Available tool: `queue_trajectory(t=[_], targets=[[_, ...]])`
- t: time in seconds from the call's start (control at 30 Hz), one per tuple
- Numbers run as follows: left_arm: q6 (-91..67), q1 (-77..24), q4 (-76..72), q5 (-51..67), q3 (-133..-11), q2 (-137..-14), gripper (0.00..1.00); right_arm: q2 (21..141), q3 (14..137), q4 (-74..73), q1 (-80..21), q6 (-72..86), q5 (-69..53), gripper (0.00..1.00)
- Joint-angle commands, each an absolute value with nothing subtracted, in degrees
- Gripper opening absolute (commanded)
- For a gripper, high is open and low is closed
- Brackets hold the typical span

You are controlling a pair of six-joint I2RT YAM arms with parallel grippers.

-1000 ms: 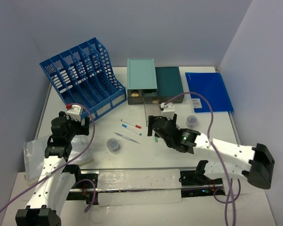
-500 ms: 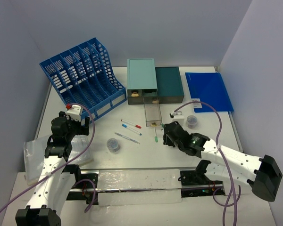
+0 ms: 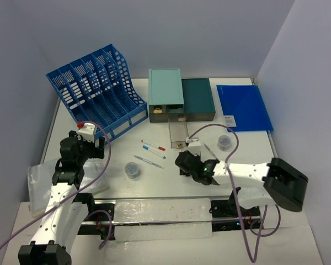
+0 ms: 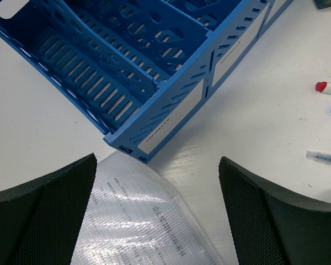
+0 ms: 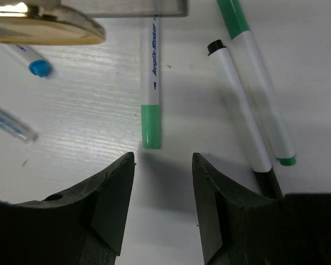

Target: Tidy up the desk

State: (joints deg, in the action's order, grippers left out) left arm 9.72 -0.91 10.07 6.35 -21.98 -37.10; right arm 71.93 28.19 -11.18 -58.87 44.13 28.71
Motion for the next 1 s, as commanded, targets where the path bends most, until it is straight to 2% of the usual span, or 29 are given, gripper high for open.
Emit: queue_trajectory(t=[0.0, 0.27, 0.37, 0.43, 0.5, 0.53, 0.57, 0.63, 0.87, 0.97], targets=[[10.21, -0.53, 9.38, 7.11, -24.33, -37.17, 0.98, 79.73, 35.07, -12.58, -60.88, 47.77, 37.97, 0.54], [10.21, -0.53, 9.32, 7.13, -24.26, -36.91, 0.98, 86.45, 36.8, -10.57, -61.0, 48.69, 37.84, 0.54], [10.28, -0.53, 9.4, 7.21, -24.26, -36.91, 0.98, 87.89, 36.85, -9.8, -60.82, 48.78, 37.53, 0.48], [10.28, -0.53, 9.33, 7.13, -24.26, -36.9, 0.98, 88.72, 37.2, -10.28, -60.83, 49.05, 37.11, 0.41], [10.28, -0.53, 9.4, 7.21, -24.17, -36.73, 0.98, 89.66, 37.44, -11.83, -61.0, 49.58, 36.26, 0.23], [10.28, -0.54, 9.4, 7.21, -24.17, -36.65, 0.98, 89.84, 37.44, -12.37, -61.04, 49.75, 35.91, 0.22], [10.28, -0.61, 9.4, 7.21, -24.17, -36.64, 0.98, 90.0, 37.43, -13.08, -61.48, 50.53, 35.51, 0.13], [10.28, -0.53, 9.4, 7.29, -24.16, -36.56, 0.98, 90.09, 37.54, -16.7, -63.87, 51.62, 35.59, 0.06], [10.28, -0.53, 9.4, 7.29, -24.17, -36.56, 0.98, 87.57, 38.76, -32.18, -76.73, 61.03, 30.9, 0.02], [10.28, -0.53, 9.41, 7.29, -24.17, -36.65, 0.98, 85.52, 37.64, -34.63, -81.19, 63.63, 26.46, 0.07]])
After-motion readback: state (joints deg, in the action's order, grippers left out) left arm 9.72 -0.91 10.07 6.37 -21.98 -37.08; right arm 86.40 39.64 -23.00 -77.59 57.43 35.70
